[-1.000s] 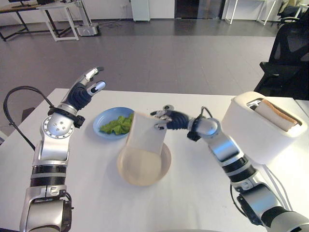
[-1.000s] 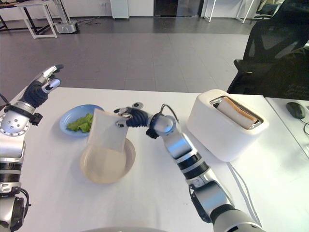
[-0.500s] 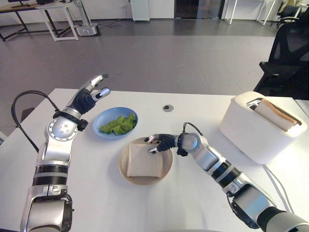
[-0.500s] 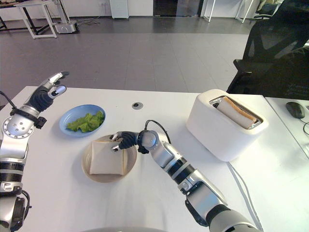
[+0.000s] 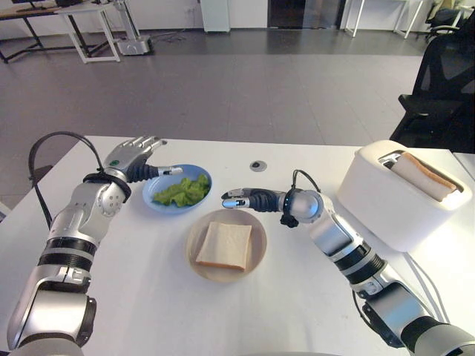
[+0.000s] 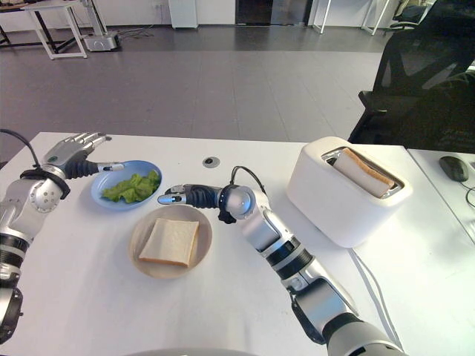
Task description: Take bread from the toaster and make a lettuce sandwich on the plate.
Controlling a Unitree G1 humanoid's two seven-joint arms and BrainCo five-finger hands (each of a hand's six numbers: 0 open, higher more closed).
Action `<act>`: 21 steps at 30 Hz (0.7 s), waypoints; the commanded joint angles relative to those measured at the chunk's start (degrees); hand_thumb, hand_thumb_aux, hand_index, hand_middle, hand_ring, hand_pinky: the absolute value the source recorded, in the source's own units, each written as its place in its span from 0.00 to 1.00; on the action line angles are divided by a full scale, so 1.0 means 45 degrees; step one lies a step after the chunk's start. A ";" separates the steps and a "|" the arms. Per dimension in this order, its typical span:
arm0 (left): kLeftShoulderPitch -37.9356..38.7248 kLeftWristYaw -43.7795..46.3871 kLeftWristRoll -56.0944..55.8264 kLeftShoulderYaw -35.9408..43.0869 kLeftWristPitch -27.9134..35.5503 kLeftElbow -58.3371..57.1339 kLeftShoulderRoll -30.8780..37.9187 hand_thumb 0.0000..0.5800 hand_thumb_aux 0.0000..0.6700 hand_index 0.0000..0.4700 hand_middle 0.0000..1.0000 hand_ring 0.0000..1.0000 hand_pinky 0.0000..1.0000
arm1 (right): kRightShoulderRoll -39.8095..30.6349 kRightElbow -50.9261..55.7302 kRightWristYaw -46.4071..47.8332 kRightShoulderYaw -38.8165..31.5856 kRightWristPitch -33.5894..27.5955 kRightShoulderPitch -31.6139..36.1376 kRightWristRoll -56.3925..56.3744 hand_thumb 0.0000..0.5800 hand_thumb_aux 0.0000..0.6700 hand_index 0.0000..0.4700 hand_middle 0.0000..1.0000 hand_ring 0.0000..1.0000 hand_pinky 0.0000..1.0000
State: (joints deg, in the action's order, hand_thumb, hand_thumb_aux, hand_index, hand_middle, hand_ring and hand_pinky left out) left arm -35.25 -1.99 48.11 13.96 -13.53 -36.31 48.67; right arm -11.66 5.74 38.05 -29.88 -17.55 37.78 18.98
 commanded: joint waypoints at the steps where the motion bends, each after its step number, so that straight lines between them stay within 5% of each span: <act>1: -0.0874 -0.0732 0.1846 0.1441 0.0590 -0.1194 0.0096 0.00 0.00 0.00 0.00 0.00 0.00 | -0.0065 -0.0317 0.0150 0.0482 -0.0282 0.0346 -0.0245 0.00 0.00 0.00 0.00 0.00 0.00; 16: -0.3271 -0.1937 0.2972 0.4807 -0.0221 -0.7116 -0.1919 0.00 0.00 0.00 0.00 0.00 0.00 | -0.0160 -0.1338 0.0089 0.0721 -0.0547 -0.0061 -0.0251 0.00 0.00 0.00 0.00 0.00 0.00; 17: -0.3332 -0.2008 0.2909 0.4894 -0.0320 -0.7280 -0.1987 0.14 0.07 0.07 0.00 0.00 0.00 | -0.0163 -0.1357 0.0088 0.0718 -0.0551 -0.0071 -0.0256 0.00 0.00 0.00 0.00 0.00 0.00; 18: -0.3378 -0.1959 0.2755 0.4919 -0.0413 -0.7435 -0.2068 1.00 1.00 1.00 0.00 0.00 0.00 | -0.0164 -0.1371 0.0079 0.0721 -0.0549 -0.0079 -0.0262 0.00 0.00 0.00 0.00 0.00 0.00; 21: -0.3516 -0.1824 0.2443 0.4995 -0.0702 -0.7856 -0.2359 1.00 1.00 1.00 0.00 0.00 0.00 | -0.0149 -0.1437 0.0000 0.0804 -0.0561 -0.0076 -0.0289 0.00 0.00 0.00 0.00 0.00 0.00</act>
State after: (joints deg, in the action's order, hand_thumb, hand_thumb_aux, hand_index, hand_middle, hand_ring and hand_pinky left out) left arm -49.97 -10.96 59.85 35.80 -15.81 -70.33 38.90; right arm -12.36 -0.04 38.04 -26.93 -19.60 37.95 18.50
